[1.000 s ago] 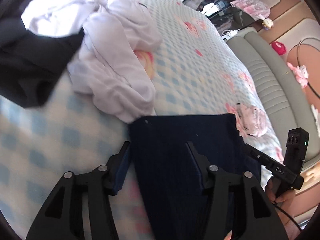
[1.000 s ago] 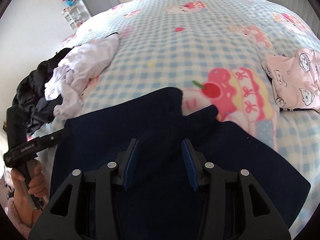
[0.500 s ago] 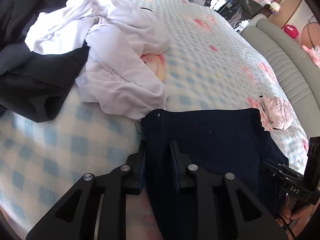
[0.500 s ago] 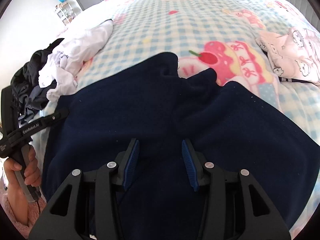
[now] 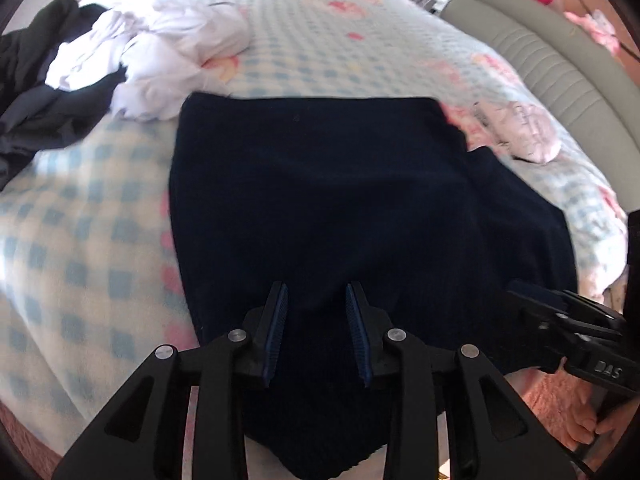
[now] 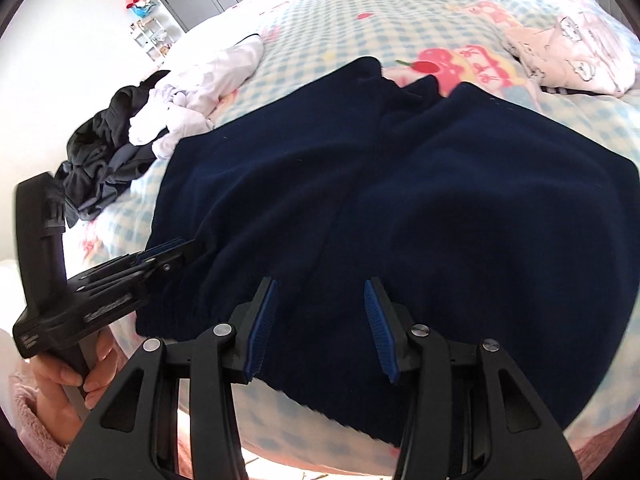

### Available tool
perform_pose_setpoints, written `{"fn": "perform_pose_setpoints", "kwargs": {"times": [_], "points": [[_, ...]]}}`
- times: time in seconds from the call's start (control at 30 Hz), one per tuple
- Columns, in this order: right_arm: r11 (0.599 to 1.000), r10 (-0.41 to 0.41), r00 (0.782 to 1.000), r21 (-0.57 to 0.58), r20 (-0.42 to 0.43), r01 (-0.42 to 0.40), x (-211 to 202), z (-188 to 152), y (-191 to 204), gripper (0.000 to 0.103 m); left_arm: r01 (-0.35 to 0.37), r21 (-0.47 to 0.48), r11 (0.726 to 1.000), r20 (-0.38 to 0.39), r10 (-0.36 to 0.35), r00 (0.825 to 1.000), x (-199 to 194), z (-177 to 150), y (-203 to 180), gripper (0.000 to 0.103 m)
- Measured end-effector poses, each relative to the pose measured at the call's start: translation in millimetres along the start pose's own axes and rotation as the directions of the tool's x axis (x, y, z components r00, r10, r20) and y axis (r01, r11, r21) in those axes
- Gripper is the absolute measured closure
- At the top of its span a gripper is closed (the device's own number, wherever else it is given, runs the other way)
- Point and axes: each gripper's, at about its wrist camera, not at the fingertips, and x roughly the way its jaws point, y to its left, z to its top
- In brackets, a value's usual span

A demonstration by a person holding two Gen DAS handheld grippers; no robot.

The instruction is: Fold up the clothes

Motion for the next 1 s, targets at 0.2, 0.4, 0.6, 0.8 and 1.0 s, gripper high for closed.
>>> {"fn": "perform_pose_setpoints", "kwargs": {"times": [0.2,0.4,0.6,0.8,1.0], "points": [[0.998,0.022,0.998,0.054,0.054,-0.025,-30,-18,-18,0.057,0.026,-0.055,0.998,0.089,-0.021,0.996,-27,-14,8,0.061],[0.992,-0.002,1.000,0.125,0.018,0.000,-28,-34,-40,0.058,-0.009,-0.103,0.995,0.087,0.018,0.996,-30,-20,17,0.062],[0.990,-0.024,0.998,0.137,0.059,0.016,-45,-40,-45,0.057,0.058,-0.086,0.995,0.074,-0.052,0.996,-37,-35,8,0.062],[0.977,-0.052,0.997,0.211,0.054,0.040,-48,-38,-64,0.060,0.067,-0.163,0.984,0.084,-0.054,0.995,-43,-38,27,0.063],[0.966,-0.136,0.989,0.230,0.063,0.118,-72,-46,-80,0.056,0.140,-0.088,0.986,0.115,-0.129,0.985,-48,-39,9,0.061]]}}
